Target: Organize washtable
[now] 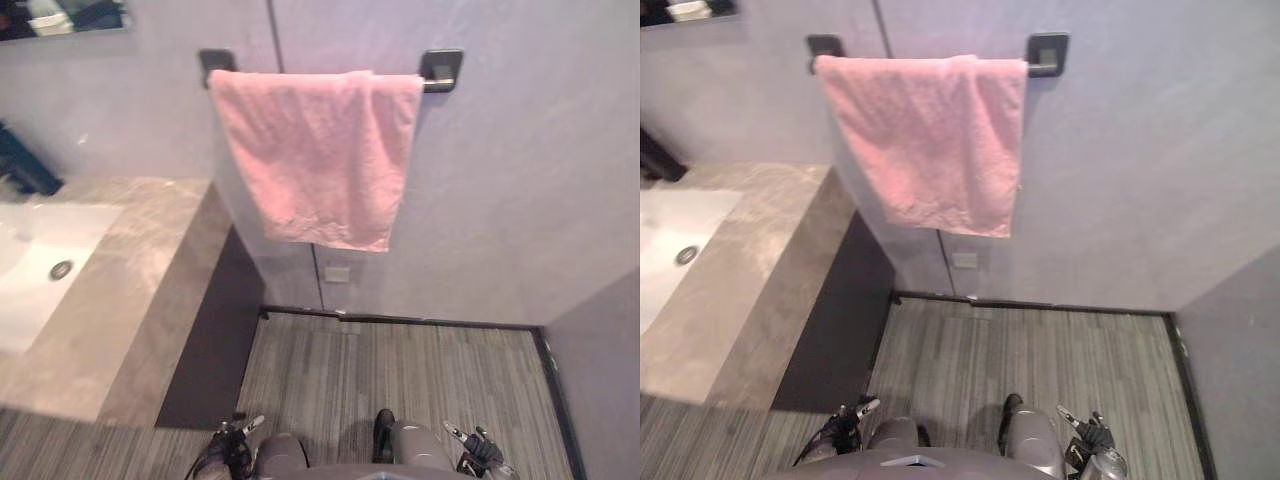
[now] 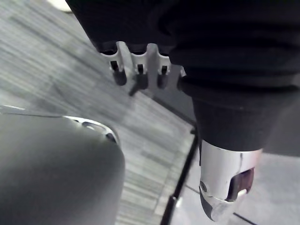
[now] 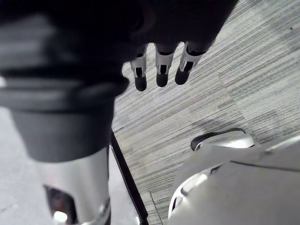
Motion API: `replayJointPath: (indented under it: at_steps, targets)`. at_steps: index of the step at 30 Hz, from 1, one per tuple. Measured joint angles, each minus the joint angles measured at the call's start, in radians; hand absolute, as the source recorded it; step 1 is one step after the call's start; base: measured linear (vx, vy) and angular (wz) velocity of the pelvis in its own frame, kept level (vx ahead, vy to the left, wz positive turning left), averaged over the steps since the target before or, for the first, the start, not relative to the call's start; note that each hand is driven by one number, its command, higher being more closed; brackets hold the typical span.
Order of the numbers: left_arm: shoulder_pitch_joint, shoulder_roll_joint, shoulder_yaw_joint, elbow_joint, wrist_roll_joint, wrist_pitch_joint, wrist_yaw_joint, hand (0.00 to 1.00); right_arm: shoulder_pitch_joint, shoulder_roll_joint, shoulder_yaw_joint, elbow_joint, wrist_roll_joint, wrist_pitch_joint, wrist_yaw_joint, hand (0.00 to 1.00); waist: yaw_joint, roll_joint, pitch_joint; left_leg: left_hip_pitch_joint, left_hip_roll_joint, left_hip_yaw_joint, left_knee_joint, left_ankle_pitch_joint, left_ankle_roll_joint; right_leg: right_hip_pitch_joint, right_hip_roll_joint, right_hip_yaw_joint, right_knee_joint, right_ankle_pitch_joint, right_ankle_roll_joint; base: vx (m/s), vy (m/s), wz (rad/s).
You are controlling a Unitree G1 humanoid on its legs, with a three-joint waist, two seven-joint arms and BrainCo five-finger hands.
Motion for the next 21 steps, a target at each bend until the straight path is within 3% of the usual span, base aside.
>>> replayJointPath:
  at_steps: [1,2,3,4,6,8,9,10,11,12,14,16,18,19,21]
  targets:
    - [-0.001,-0.002,0.0,0.003,0.002,0.004,-0.001,0.0,0.002,-0.001,0.0,0.0,0.0,0.001,0.0,0.0,-0.001,0.004,-0.005,0.033,0.0,-0.002,-0.04,0.015,-0.02,-0.006,0.008,-0.009,-0.016,0.015,0.002,-0.19,-0.004,0.81]
    - [0.003,-0.005,-0.001,0.003,0.011,0.012,-0.001,0.0,0.007,-0.006,0.0,-0.001,0.0,0.001,0.001,0.0,-0.004,0.027,-0.026,0.085,-0.005,-0.007,-0.193,0.089,-0.075,-0.028,0.024,-0.036,-0.038,0.051,0.003,-0.16,0.026,0.58]
    - [0.002,0.001,-0.003,0.004,0.024,0.024,-0.001,0.0,0.005,-0.008,0.003,0.003,0.0,0.004,0.001,0.0,-0.001,0.007,-0.031,0.119,-0.039,-0.007,-0.336,-0.008,-0.073,-0.058,0.026,-0.051,-0.063,0.089,0.003,-0.13,0.068,0.54]
    - [0.0,0.016,-0.011,0.004,0.025,0.028,0.0,0.0,0.008,-0.003,0.022,0.012,-0.001,0.005,0.001,0.0,-0.001,-0.019,-0.037,0.14,-0.059,0.012,-0.45,-0.055,-0.022,-0.078,0.023,-0.05,-0.099,0.137,0.009,-0.05,0.103,0.31]
    - [-0.008,0.031,-0.051,0.003,0.026,0.028,0.0,0.0,0.012,-0.005,0.058,0.018,-0.002,0.007,-0.003,0.0,0.0,-0.026,-0.039,0.218,-0.092,0.033,-0.657,-0.1,0.013,-0.113,0.02,-0.053,-0.1,0.174,0.01,-0.09,0.126,0.04]
    - [-0.033,0.025,-0.089,0.003,0.029,0.027,0.0,0.0,0.012,-0.019,0.102,0.018,-0.003,0.006,-0.008,0.0,-0.008,-0.037,-0.036,0.265,-0.145,0.026,-0.77,-0.088,0.014,-0.127,-0.011,-0.043,-0.088,0.194,0.023,-0.22,0.148,0.03]
    - [-0.05,0.024,-0.115,0.0,0.033,0.019,-0.002,0.0,0.008,-0.011,0.133,0.014,-0.004,0.006,-0.006,0.0,-0.011,-0.077,-0.016,0.245,-0.18,0.011,-0.724,-0.095,0.021,-0.118,-0.067,-0.013,-0.092,0.231,0.028,-0.37,0.168,0.24]
    - [-0.071,0.02,-0.123,-0.007,0.039,0.004,-0.005,0.0,0.008,-0.005,0.158,0.012,-0.004,0.006,-0.007,0.0,-0.022,-0.085,-0.007,0.224,-0.206,0.001,-0.775,-0.107,0.1,-0.11,-0.088,0.047,-0.108,0.303,0.081,-0.41,0.226,0.25]
    - [-0.081,0.015,-0.125,-0.012,0.039,0.0,-0.005,0.0,0.005,-0.015,0.156,0.011,-0.004,0.005,-0.007,0.0,-0.021,-0.069,-0.006,0.206,-0.198,-0.01,-0.81,-0.082,0.106,-0.117,-0.078,0.102,-0.113,0.35,0.133,-0.23,0.382,-0.04]
    - [-0.079,0.021,-0.112,-0.012,0.041,-0.004,-0.004,0.0,-0.009,-0.025,0.157,0.006,-0.012,0.014,-0.001,0.0,-0.001,-0.071,0.005,0.199,-0.212,-0.009,-0.799,-0.083,0.111,-0.166,-0.088,0.245,0.024,0.301,0.219,0.09,0.418,0.19]
    - [-0.079,0.038,-0.103,0.0,0.047,-0.004,-0.001,0.0,0.043,-0.001,0.14,0.007,-0.012,0.026,0.0,0.0,-0.011,-0.087,0.004,0.166,-0.214,-0.129,-0.778,-0.047,0.129,-0.146,-0.075,0.394,0.384,0.083,0.203,0.2,0.233,1.2]
    - [-0.073,0.05,-0.095,0.006,0.058,-0.003,-0.003,0.0,0.065,0.02,0.124,0.007,-0.012,0.027,0.0,0.0,0.002,-0.103,0.0,0.133,-0.227,-0.205,-0.793,-0.006,0.128,-0.104,-0.047,0.472,0.517,0.007,0.223,0.12,0.032,1.54]
    - [-0.041,0.064,-0.061,0.005,0.058,0.008,-0.006,0.0,0.074,0.04,0.124,0.006,-0.012,0.027,0.004,0.0,0.005,-0.136,-0.021,0.079,-0.266,-0.312,-0.822,0.073,0.128,0.006,-0.042,0.54,0.498,-0.061,0.236,0.08,-0.006,1.65]
    - [-0.04,0.072,-0.056,0.005,0.06,0.012,-0.005,0.0,0.061,0.036,0.131,0.005,-0.022,0.027,0.008,0.0,0.015,-0.15,-0.031,0.034,-0.286,-0.354,-0.821,0.101,0.123,0.071,-0.057,0.565,0.384,-0.131,0.229,-0.15,-0.05,1.29]
    - [-0.033,0.076,-0.039,0.007,0.08,0.023,0.001,0.0,0.04,0.023,0.154,0.002,-0.045,0.024,0.007,0.0,0.036,-0.147,-0.044,-0.041,-0.291,-0.404,-0.807,0.134,0.11,0.121,-0.067,0.56,0.209,-0.17,0.21,-0.26,-0.086,0.87]
